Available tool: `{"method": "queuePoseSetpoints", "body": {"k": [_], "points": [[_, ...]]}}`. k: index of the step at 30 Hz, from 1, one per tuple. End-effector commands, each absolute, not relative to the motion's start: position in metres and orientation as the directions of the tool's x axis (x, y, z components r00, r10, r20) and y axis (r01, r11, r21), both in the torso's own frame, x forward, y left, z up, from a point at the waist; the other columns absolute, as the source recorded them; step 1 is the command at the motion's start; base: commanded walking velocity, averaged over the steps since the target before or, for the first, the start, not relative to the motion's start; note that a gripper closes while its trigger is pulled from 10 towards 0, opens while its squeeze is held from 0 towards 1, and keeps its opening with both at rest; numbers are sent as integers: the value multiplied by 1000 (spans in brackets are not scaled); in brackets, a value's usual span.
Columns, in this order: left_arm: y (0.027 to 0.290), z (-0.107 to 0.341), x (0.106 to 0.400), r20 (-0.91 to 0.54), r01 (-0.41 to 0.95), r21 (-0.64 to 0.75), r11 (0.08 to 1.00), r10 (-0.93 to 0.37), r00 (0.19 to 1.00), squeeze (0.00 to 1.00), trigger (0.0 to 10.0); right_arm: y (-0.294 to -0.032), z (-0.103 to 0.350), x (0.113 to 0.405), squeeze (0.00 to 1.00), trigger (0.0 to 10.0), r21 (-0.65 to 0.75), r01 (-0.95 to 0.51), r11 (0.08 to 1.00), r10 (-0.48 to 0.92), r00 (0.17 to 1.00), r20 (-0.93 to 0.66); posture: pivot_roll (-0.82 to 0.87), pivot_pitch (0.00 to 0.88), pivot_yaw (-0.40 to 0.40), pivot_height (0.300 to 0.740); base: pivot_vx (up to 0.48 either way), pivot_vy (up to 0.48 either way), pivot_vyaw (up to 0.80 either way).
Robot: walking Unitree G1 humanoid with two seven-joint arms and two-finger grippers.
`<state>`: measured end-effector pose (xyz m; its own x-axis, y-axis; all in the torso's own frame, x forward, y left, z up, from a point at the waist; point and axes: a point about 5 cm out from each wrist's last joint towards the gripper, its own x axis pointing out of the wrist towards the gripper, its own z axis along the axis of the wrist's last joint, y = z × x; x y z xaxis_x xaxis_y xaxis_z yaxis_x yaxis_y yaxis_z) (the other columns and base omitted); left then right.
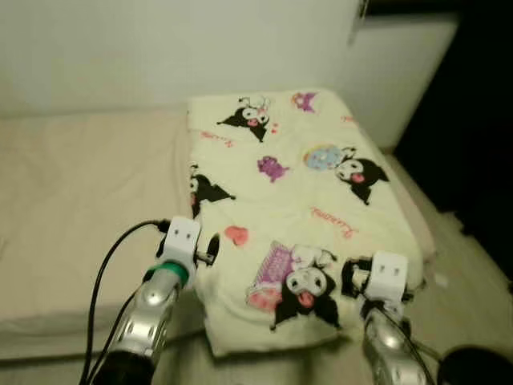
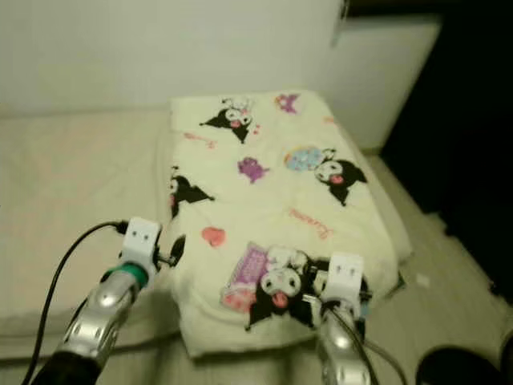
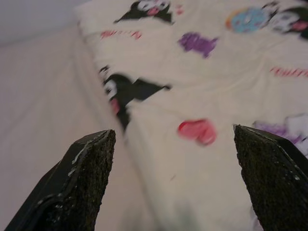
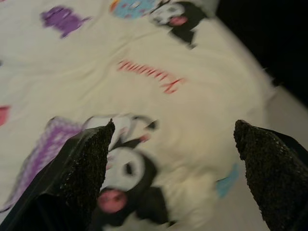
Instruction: Clean up the room
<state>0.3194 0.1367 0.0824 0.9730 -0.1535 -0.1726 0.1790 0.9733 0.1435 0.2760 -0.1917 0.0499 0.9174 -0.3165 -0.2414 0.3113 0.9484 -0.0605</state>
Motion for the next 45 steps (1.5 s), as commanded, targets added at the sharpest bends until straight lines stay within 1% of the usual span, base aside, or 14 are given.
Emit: {"method": "queuePoseSetpoints", "body": {"k": [1,9,22,33,36,38,45], "points": [[142,76,314,-208,184,147,972,-151,966,0,10000,-189,39,270,0,10000,-64,316,946,-321,901,-293,32,39,115,740,0,364,0],[149,77,315,-213,170,157,973,-135,968,0,10000,-185,34,268,0,10000,-53,317,947,-317,896,-311,48,29,101,740,0,423,0],[150,76,311,-229,186,175,967,-144,963,0,10000,-190,33,269,0,10000,-46,331,943,-328,890,-317,52,28,104,740,0,480,0],[151,77,311,-233,178,167,970,-137,963,0,10000,-187,31,268,0,10000,-35,335,942,-327,887,-324,50,27,110,740,0,480,0],[150,78,312,-221,184,163,969,-146,964,0,10000,-186,31,268,0,10000,-33,335,942,-327,888,-324,50,27,110,740,0,0,0],[149,78,311,-226,189,194,963,-144,963,0,10000,-186,31,268,0,10000,-35,332,943,-325,889,-323,50,27,110,740,0,-480,0],[148,77,311,-236,195,185,963,-149,960,0,10000,-187,31,268,0,10000,-37,333,942,-327,888,-323,50,28,108,740,0,-480,0]]}}
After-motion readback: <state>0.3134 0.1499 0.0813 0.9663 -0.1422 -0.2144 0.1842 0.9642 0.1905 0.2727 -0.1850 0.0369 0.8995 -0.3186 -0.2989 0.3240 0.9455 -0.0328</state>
